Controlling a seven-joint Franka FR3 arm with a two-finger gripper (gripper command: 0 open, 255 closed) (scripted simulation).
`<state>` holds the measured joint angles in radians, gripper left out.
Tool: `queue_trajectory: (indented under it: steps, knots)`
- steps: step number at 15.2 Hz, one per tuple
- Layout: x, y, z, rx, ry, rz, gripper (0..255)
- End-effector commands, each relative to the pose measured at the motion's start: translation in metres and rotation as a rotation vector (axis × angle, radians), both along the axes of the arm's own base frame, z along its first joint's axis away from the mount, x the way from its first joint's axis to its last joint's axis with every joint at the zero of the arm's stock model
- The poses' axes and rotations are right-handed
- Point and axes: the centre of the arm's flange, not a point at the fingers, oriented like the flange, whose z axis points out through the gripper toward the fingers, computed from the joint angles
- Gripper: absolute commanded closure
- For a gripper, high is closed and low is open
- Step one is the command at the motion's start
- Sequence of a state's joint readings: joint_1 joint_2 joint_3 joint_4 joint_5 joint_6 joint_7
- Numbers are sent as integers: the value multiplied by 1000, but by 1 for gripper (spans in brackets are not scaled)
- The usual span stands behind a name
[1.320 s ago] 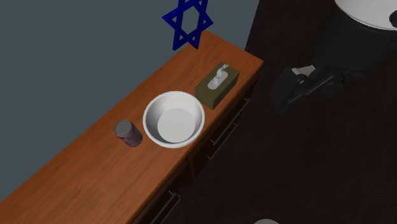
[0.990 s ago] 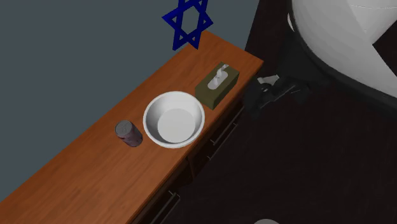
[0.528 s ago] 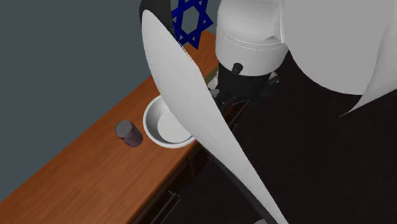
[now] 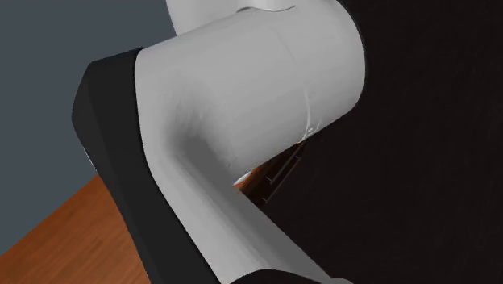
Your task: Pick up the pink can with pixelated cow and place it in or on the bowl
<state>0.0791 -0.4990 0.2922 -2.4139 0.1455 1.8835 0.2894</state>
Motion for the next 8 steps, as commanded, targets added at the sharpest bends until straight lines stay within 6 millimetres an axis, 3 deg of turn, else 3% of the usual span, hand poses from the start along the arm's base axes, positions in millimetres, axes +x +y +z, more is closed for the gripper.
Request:
queue_trajectory:
  steps: [1, 8]
  knots:
    - [10, 19, -13, 2, -5, -8, 0]
    - [45, 89, -60, 6, -16, -33, 0]
